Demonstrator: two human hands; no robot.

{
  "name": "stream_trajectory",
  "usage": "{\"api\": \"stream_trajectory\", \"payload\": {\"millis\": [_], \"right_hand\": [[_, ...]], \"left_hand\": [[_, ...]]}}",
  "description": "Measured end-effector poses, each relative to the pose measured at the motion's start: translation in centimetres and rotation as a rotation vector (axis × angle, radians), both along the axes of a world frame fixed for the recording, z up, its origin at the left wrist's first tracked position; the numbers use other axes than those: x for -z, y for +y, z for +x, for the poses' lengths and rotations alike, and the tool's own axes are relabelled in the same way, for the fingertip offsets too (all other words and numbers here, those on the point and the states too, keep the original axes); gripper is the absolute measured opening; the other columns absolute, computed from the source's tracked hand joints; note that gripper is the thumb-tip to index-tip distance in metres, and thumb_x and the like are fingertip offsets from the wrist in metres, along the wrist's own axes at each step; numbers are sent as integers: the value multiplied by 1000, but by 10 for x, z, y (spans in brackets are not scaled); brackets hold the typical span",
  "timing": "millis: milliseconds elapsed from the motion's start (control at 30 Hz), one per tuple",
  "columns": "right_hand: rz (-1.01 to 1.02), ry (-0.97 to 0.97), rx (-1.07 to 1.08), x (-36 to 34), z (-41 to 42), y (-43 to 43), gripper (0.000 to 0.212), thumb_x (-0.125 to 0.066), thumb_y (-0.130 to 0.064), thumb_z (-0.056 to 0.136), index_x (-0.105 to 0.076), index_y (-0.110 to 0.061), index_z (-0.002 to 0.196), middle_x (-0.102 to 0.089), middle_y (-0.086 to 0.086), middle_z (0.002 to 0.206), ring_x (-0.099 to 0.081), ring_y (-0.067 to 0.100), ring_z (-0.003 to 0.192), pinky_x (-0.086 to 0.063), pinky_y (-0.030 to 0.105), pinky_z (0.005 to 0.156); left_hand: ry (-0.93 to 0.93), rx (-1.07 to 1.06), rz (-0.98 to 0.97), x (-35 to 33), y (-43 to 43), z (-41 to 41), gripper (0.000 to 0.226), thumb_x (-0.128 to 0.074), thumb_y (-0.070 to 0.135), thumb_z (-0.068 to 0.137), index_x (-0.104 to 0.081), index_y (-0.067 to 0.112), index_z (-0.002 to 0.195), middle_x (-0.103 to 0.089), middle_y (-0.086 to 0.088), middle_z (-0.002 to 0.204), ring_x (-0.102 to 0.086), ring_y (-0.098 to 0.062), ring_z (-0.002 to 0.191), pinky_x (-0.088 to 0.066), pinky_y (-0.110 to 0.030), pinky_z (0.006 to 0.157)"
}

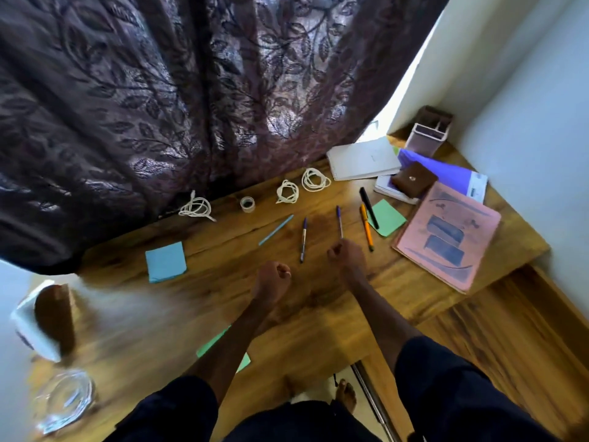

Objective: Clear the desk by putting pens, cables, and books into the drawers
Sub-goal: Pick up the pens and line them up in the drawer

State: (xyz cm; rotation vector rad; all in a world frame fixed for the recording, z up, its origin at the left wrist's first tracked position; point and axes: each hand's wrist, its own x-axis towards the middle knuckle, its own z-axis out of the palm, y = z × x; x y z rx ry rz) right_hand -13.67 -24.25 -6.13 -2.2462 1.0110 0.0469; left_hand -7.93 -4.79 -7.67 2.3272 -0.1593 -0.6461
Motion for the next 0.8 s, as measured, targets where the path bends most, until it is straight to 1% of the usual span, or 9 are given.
{"api": "stream_trajectory", "payload": {"millis": [67,167,233,333,433,500,567,633,800], "right_hand": [[-49,-2,34,6,13,-19,14,-69,-30,87,-72,-16,89,-70,3,84,-66,21,79,-56,38,69],[-92,78,97,26,28,-47,27,-71,-43,86,-71,-16,86,-70,6,84,-66,23,76,-58,41,65],[-88,109,99,41,35,-59,31,-71,-48,85,-71,-18,84,-70,5,82,-65,20,71,-57,39,60],[-73,80,73,40,44,-58,26,-71,-41,87,-70,-15,88,-68,5,83,-64,19,72,-53,35,56],[-76,52,20,18,41,-43,23,-71,-34,89,-74,-11,87,-66,1,75,-60,15,64,-31,21,46],[-43,-14,-10,2,27,-30,19,-70,-32,90,-74,-14,86,-66,-4,72,-60,9,61,-32,18,46],[48,-105,-10,-10,1,-20,14,-70,-29,91,-72,-15,88,-67,-4,75,-62,8,63,-44,20,51],[104,-188,36,-18,-31,-16,12,-70,-26,92,-69,-14,89,-66,-2,77,-63,12,67,-52,25,57],[147,-241,188,-28,-111,-21,8,-68,-23,93,-69,-17,89,-64,-9,75,-59,0,65,-41,7,57]], "left_hand": [[9,-31,23,0,-6,10,7,-67,23,84,-72,21,89,-73,4,91,-68,-14,88,-55,-31,83],[-33,-84,1,-1,-20,22,8,-68,32,81,-63,31,75,-71,9,84,-67,-12,82,-58,-36,80],[-51,-91,69,-4,-32,28,11,-69,40,82,-64,31,78,-71,12,85,-65,-11,84,-57,-33,78],[-89,-77,101,-7,-49,35,19,-70,45,83,-60,29,81,-70,10,84,-66,-13,85,-54,-31,76],[-143,-51,106,-1,-65,39,25,-70,47,85,-58,25,90,-68,3,89,-65,-19,90,-51,-36,80],[-165,-25,179,-3,-73,41,36,-69,50,86,-60,20,104,-68,-1,100,-64,-23,98,-50,-39,85],[-172,8,254,-8,-80,41,36,-68,45,89,-59,18,111,-68,-2,108,-63,-25,105,-48,-40,86],[-155,37,251,-11,-86,37,26,-67,37,91,-62,16,106,-68,-5,110,-63,-27,107,-47,-38,85],[-41,167,61,-25,-112,-7,15,-76,32,81,-71,17,79,-76,-2,86,-71,-19,84,-47,-24,67]]}}
